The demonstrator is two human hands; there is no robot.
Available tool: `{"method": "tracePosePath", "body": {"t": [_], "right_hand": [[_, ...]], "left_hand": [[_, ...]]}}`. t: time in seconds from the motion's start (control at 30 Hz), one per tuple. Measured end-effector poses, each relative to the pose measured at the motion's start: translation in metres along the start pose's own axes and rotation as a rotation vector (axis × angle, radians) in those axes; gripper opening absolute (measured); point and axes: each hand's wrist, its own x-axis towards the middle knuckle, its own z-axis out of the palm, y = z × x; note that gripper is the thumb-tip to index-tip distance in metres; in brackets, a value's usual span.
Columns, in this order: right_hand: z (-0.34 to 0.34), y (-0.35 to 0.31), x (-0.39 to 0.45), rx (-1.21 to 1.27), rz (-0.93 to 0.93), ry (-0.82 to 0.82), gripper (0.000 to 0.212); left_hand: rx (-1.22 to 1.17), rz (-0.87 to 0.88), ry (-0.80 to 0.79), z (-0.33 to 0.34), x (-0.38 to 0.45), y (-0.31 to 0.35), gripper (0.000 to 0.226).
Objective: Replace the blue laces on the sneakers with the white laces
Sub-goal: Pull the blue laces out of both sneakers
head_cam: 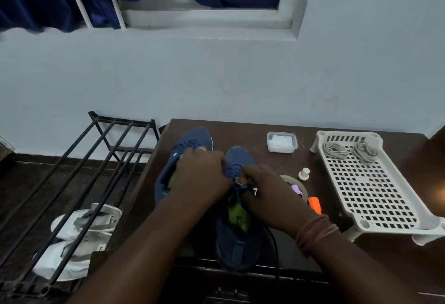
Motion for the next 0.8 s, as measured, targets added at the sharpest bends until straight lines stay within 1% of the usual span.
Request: {"method": "tracePosePath", "body": {"t": [0.03, 0.07, 0.1, 0.13, 0.2, 0.23, 0.3, 0.33, 0.37, 0.47, 0.5, 0.57, 0.63, 0.7, 0.8], "right_hand": [[0.000, 0.000, 0.001, 0.004, -0.014, -0.014, 0.016], [0.000, 0.000, 0.002, 0.009, -0.008, -0.033, 0.015], [0.000, 0.000, 0.004, 0.019, -0.001, -0.043, 0.015], [-0.002, 0.001, 0.006, 0.021, 0.013, -0.049, 0.017], [-0.010, 0.002, 0.011, 0.031, -0.005, -0.063, 0.027], [-0.015, 0.002, 0.013, 0.083, -0.031, -0.077, 0.034], [-0.028, -0.003, 0.013, 0.299, -0.040, -0.067, 0.042], [-0.035, -0.006, 0.011, 0.431, 0.007, -0.045, 0.042], [-0.041, -0.008, 0.010, 0.578, 0.093, -0.030, 0.042], [-0.048, -0.007, 0.013, 1.078, 0.360, -0.080, 0.047], [-0.050, -0.007, 0.014, 1.163, 0.438, -0.115, 0.053], [-0.053, -0.008, 0.015, 1.148, 0.507, -0.115, 0.060], [-0.058, -0.010, 0.014, 1.178, 0.478, -0.070, 0.058], [-0.068, -0.013, 0.012, 1.285, 0.430, -0.029, 0.062], [-0.086, -0.019, 0.006, 1.366, 0.272, 0.002, 0.056]], "left_hand": [[-0.049, 0.005, -0.071, 0.000, -0.001, 0.001, 0.022], [-0.089, -0.009, -0.140, 0.000, -0.003, 0.001, 0.016], [-0.112, -0.029, -0.176, 0.000, -0.002, 0.001, 0.013], [-0.120, -0.039, -0.178, 0.000, -0.002, 0.001, 0.013], [-0.106, -0.045, -0.151, 0.001, -0.002, 0.000, 0.013], [-0.103, -0.051, -0.139, 0.001, -0.002, -0.001, 0.012], [-0.136, -0.086, -0.136, 0.003, 0.000, -0.006, 0.011], [-0.153, -0.100, -0.140, 0.004, 0.001, -0.008, 0.010], [-0.163, -0.107, -0.146, 0.005, 0.002, -0.009, 0.011], [-0.171, -0.122, -0.156, 0.007, 0.004, -0.013, 0.013], [-0.181, -0.129, -0.153, 0.008, 0.004, -0.013, 0.013], [-0.189, -0.142, -0.149, 0.008, 0.003, -0.012, 0.012], [-0.184, -0.150, -0.140, 0.008, 0.003, -0.013, 0.012], [-0.190, -0.159, -0.131, 0.008, 0.004, -0.013, 0.012], [-0.185, -0.163, -0.148, 0.006, 0.003, -0.014, 0.012]]}}
